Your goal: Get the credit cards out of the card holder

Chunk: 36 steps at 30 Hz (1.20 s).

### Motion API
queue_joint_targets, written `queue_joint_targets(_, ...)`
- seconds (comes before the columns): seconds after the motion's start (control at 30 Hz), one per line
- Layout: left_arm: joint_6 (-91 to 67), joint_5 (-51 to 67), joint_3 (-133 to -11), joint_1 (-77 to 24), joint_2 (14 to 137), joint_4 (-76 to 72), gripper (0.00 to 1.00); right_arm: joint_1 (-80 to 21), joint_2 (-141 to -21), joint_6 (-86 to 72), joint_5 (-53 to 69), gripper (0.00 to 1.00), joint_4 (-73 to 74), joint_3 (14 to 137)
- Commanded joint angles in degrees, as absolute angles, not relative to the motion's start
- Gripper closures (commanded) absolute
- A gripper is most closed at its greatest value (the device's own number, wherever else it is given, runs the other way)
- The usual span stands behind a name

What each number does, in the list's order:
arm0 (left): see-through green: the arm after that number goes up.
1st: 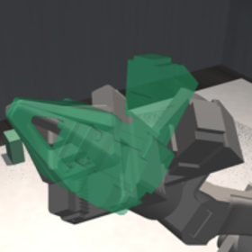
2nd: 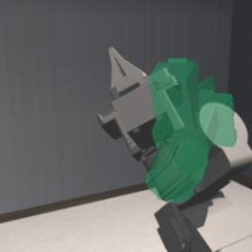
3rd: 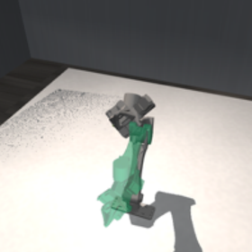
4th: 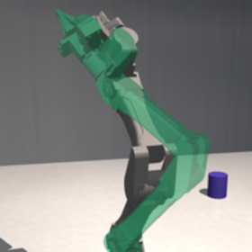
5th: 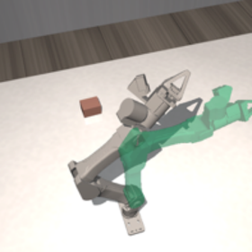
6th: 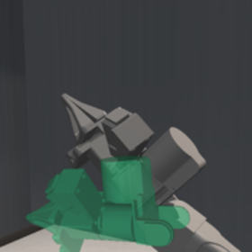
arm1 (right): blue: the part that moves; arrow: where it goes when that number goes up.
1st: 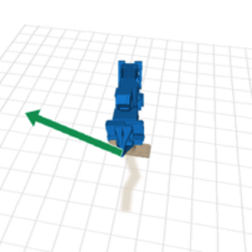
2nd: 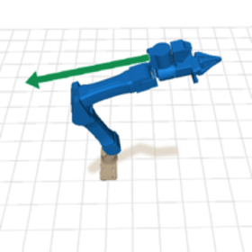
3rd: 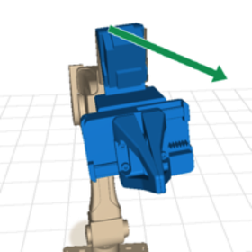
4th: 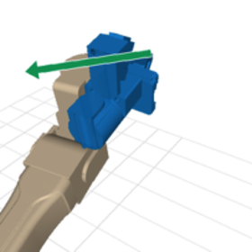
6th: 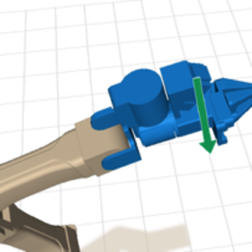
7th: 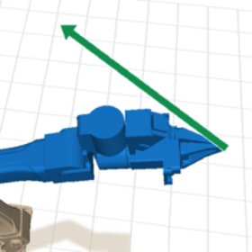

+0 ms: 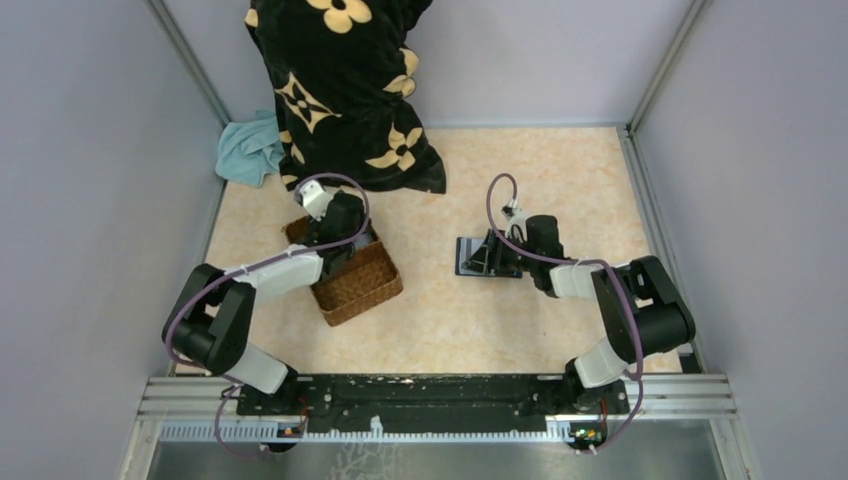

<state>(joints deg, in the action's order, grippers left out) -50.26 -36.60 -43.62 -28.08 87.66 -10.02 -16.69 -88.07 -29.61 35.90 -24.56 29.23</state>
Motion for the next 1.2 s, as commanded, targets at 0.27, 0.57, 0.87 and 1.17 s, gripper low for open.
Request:
queue_joint_targets(0.27,-46.79,-39.46,-45.89,-27.84,79.56,-4.62,0.26,-16.47,-88.36,-29.79,36.81,0.48,-27.93,29.66)
queue_joint_targets(0.57,-26.26,-46.27,-49.17,-38.81,79.67,-11.11,0.31,-14.33,-77.61,-31.92,24.24,1.00,-25.61,26.83)
queue_joint_targets(0.87,-26.72,-59.33,-65.54,-53.85,98.03,-3.97,0.63,-12.96,-74.53,-29.39,21.79,0.89,-20.31,29.08)
queue_joint_targets(1.17,-33.13,-2.61,-48.67,-38.37,87.15,-25.54,0.40,-24.46,-74.88,-17.45,-1.22,0.35,-4.13,37.27)
